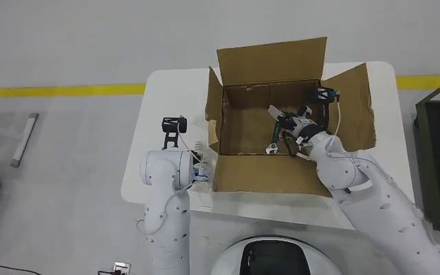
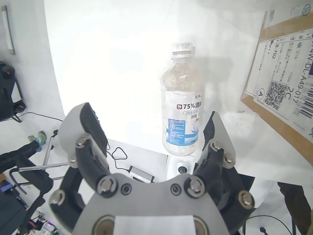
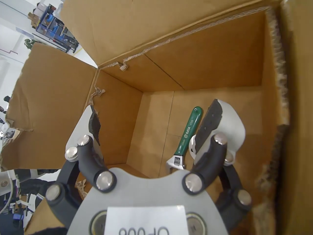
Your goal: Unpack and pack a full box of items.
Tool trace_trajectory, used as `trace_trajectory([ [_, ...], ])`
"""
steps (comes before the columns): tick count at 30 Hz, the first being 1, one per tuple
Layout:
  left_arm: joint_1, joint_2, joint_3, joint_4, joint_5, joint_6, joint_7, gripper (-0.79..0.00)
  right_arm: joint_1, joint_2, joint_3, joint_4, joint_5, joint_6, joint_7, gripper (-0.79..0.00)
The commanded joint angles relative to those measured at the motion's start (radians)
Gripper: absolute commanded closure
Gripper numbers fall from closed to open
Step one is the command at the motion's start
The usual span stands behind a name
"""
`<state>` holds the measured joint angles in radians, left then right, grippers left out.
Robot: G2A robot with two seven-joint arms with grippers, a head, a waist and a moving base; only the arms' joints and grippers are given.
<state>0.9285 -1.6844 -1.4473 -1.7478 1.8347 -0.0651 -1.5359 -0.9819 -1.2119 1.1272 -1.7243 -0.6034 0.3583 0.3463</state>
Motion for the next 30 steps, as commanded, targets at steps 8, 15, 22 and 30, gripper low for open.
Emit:
trace_trajectory([
  [8, 0.000, 0.000, 0.000, 0.000, 0.000, 0.001, 0.000, -0.785, 0.059, -0.025, -0.092, 0.086, -0.030, 0.043, -0.018, -0.785],
  [15, 0.000, 0.000, 0.000, 0.000, 0.000, 0.001, 0.000, -0.785, 0.059, -0.025, -0.092, 0.086, -0.030, 0.043, -0.018, -0.785],
  [22, 0.000, 0.000, 0.000, 0.000, 0.000, 0.001, 0.000, -0.785, 0.137, -0.029, -0.121, 0.087, -0.174, 0.056, 0.070, -0.785],
  [30, 0.000, 0.000, 0.000, 0.000, 0.000, 0.001, 0.000, -0.785, 0.350, -0.039, -0.187, 0.109, -0.334, 0.134, 0.564, -0.785],
])
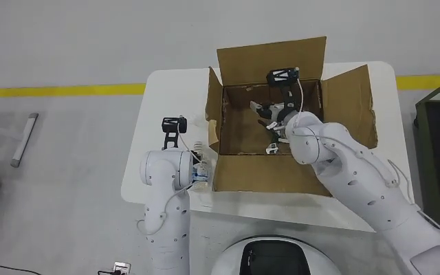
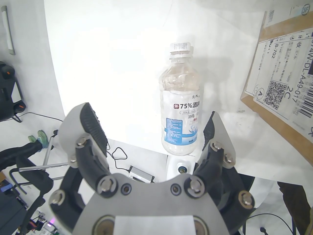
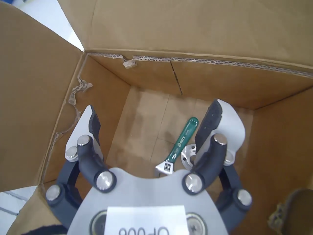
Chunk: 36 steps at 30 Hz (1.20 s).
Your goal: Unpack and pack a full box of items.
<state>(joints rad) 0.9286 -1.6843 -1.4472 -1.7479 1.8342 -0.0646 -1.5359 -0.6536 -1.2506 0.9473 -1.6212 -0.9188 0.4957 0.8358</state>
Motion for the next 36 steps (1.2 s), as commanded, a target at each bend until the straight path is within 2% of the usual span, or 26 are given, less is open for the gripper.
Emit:
trace_trajectory([
  [1, 0.000, 0.000, 0.000, 0.000, 0.000, 0.000, 0.000, -0.785, 0.039, -0.001, -0.012, 0.014, -0.027, -0.002, 0.132, -0.785],
  [4, 0.000, 0.000, 0.000, 0.000, 0.000, 0.000, 0.000, -0.785, 0.065, -0.005, -0.011, 0.035, -0.027, -0.001, 0.207, -0.785],
  [17, 0.000, 0.000, 0.000, 0.000, 0.000, 0.000, 0.000, -0.785, 0.065, -0.005, -0.011, 0.035, -0.027, -0.001, 0.207, -0.785],
  [21, 0.000, 0.000, 0.000, 0.000, 0.000, 0.000, 0.000, -0.785, 0.065, -0.008, -0.014, 0.073, -0.011, -0.072, 0.194, -0.785],
  [24, 0.000, 0.000, 0.000, 0.000, 0.000, 0.000, 0.000, -0.785, 0.098, -0.014, -0.034, 0.101, -0.047, -0.062, 0.265, -0.785],
  [29, 0.000, 0.000, 0.000, 0.000, 0.000, 0.000, 0.000, -0.785, 0.158, -0.035, -0.101, 0.165, -0.114, 0.039, 0.438, -0.785],
  [36, 0.000, 0.000, 0.000, 0.000, 0.000, 0.000, 0.000, -0.785, 0.199, -0.078, -0.166, 0.280, -0.099, 0.043, 0.446, -0.785],
])
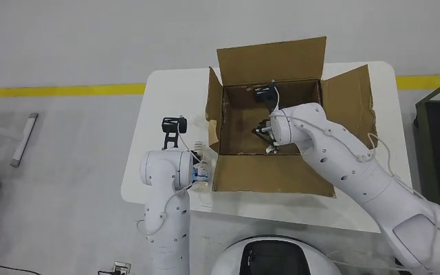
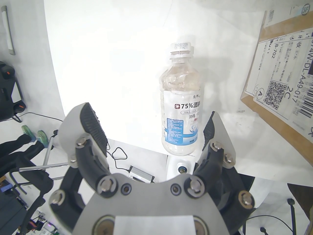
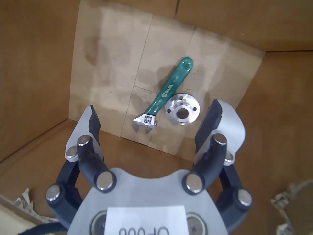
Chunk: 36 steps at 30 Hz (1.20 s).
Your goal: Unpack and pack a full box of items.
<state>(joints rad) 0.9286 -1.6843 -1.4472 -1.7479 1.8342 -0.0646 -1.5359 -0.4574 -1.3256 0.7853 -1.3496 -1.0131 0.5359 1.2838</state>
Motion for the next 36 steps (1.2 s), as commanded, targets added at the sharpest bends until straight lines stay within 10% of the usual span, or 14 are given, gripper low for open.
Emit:
trace_trajectory([
  [1, 0.000, 0.000, 0.000, 0.000, 0.000, 0.000, 0.000, -0.785, 0.003, -0.003, -0.004, 0.008, -0.005, 0.003, -0.002, -0.785],
  [36, 0.000, 0.000, 0.000, 0.000, 0.000, 0.000, 0.000, -0.785, -0.024, -0.047, 0.017, 0.096, -0.059, 0.006, -0.094, -0.785],
])
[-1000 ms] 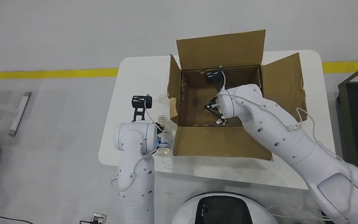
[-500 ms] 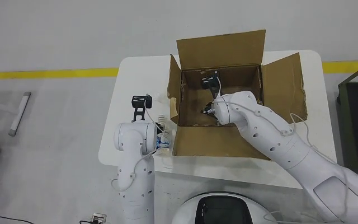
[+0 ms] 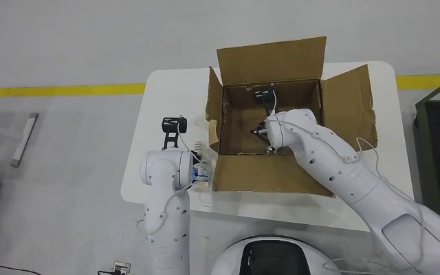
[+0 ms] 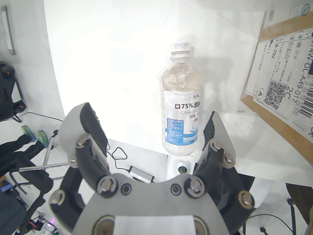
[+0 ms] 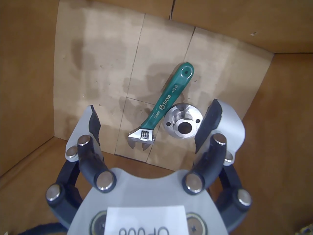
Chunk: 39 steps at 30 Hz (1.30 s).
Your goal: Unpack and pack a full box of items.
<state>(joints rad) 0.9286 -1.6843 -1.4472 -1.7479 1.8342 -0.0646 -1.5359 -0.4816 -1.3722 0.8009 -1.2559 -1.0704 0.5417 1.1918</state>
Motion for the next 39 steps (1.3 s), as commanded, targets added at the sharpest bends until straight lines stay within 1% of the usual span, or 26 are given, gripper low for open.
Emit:
trace_trajectory([
  [1, 0.000, 0.000, 0.000, 0.000, 0.000, 0.000, 0.000, -0.785, 0.000, -0.002, 0.003, 0.006, -0.003, -0.002, -0.004, -0.785],
  [11, 0.000, 0.000, 0.000, 0.000, 0.000, 0.000, 0.000, -0.785, -0.021, -0.018, 0.016, 0.030, -0.002, -0.028, -0.058, -0.785],
  [13, 0.000, 0.000, 0.000, 0.000, 0.000, 0.000, 0.000, -0.785, -0.027, -0.020, 0.017, 0.030, -0.007, -0.037, -0.067, -0.748],
  [16, 0.000, 0.000, 0.000, 0.000, 0.000, 0.000, 0.000, -0.785, -0.035, -0.022, 0.025, 0.030, -0.010, -0.041, -0.072, -0.785],
  [32, 0.000, 0.000, 0.000, 0.000, 0.000, 0.000, 0.000, -0.785, -0.063, -0.040, 0.062, 0.022, 0.040, -0.099, -0.083, -0.785],
  [39, 0.000, 0.000, 0.000, 0.000, 0.000, 0.000, 0.000, -0.785, -0.064, -0.044, 0.077, 0.018, 0.005, -0.107, -0.121, -0.785],
])
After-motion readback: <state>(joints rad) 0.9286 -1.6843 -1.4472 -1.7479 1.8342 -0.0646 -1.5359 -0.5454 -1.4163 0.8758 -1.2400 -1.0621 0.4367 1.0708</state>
